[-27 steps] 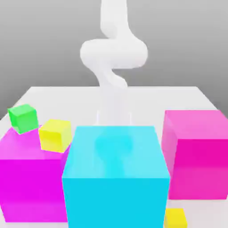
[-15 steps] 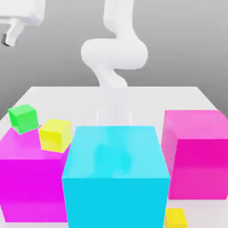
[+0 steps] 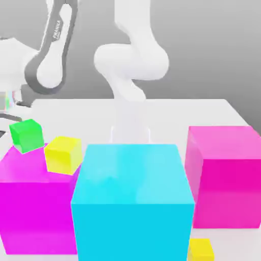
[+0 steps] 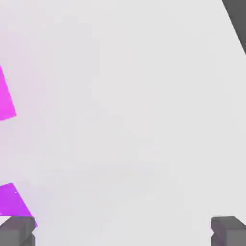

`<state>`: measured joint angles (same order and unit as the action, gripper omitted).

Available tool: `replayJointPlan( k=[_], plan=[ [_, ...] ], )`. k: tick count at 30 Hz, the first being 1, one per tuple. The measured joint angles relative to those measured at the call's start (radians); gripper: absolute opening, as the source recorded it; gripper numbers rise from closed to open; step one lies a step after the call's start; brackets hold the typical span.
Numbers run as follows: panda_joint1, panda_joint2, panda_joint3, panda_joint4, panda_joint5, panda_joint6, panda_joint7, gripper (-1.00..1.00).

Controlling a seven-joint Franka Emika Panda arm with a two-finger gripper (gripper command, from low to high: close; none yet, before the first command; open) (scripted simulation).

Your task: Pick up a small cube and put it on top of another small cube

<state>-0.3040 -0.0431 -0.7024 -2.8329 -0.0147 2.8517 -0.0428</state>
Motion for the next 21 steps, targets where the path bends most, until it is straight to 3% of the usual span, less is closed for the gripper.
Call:
replayJointPlan(
  k=[3, 5, 8, 11, 12, 18, 21],
  plan=[
    [0.104, -0.003, 0.051, -0.070, -0.068, 0.026, -0.089, 0.00],
    [0.131, 0.056, 0.102, -0.079, 0.063, 0.074, -0.215, 0.00],
    [-0.059, 0.167, 0.349, -0.058, 0.319, 0.151, -0.408, 0.00],
    [-0.267, 0.272, 0.586, -0.031, 0.454, 0.236, -0.514, 0.00],
    [-0.303, 0.292, 0.626, -0.027, 0.469, 0.252, -0.527, -1.00],
    [-0.322, 0.301, 0.646, -0.024, 0.476, 0.258, -0.533, -1.00],
    [-0.233, 0.233, 0.537, -0.043, 0.388, 0.205, -0.463, -1.00]
  ],
)
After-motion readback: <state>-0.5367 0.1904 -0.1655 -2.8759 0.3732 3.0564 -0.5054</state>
